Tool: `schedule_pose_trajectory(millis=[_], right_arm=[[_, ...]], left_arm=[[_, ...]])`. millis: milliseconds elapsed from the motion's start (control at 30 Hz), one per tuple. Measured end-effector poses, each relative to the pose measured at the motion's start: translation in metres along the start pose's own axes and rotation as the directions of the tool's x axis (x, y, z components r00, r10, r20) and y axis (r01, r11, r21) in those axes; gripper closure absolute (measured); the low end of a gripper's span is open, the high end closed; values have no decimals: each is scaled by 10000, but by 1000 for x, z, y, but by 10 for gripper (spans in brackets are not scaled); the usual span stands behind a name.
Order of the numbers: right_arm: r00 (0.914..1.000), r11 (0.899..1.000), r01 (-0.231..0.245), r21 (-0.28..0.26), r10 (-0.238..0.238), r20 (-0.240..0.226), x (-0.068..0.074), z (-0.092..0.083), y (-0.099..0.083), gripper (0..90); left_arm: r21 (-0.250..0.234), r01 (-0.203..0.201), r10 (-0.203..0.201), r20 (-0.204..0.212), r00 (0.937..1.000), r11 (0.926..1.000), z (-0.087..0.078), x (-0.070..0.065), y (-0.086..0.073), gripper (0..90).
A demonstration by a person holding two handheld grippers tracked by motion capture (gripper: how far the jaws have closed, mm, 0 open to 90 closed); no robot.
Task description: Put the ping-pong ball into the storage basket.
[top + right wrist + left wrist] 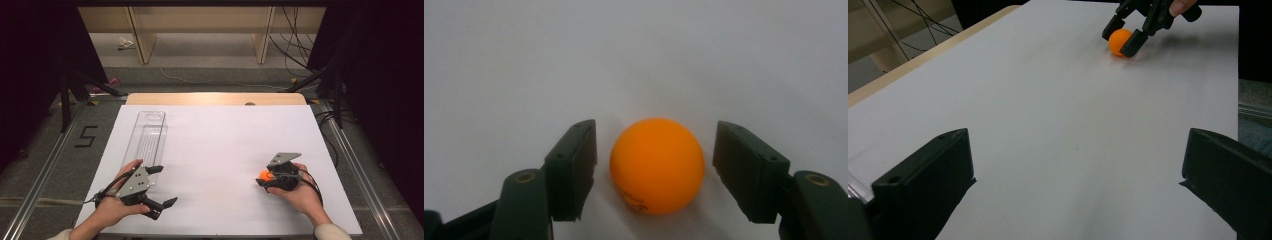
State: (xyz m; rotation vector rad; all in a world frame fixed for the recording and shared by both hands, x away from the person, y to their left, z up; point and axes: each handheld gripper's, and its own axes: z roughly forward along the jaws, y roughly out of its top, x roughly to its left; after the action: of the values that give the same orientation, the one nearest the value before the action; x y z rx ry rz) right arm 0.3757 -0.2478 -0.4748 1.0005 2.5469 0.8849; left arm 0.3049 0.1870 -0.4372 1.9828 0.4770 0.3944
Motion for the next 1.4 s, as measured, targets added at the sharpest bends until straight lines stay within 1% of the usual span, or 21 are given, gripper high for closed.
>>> schedule_pose_trajectory(millis=[67, 700, 1000, 1400], right_arm=[[10000, 10000, -1, 46, 1, -16, 0, 0, 0, 381], [9999, 9995, -109, 290, 110, -43, 0, 1, -1, 435], [9999, 9993, -116, 364, 119, -72, 0, 2, -1, 502], [9999, 9992, -136, 364, 138, -62, 1, 0, 0, 512]], left_arm=[[-4, 1, -1, 5, 10000, 10000, 0, 0, 0, 0], [10, -34, 34, 13, 10000, 10000, 0, 0, 0, 0], [13, -45, 45, 26, 10000, 10000, 0, 0, 0, 0], [5, -53, 53, 36, 10000, 10000, 0, -1, 0, 0]])
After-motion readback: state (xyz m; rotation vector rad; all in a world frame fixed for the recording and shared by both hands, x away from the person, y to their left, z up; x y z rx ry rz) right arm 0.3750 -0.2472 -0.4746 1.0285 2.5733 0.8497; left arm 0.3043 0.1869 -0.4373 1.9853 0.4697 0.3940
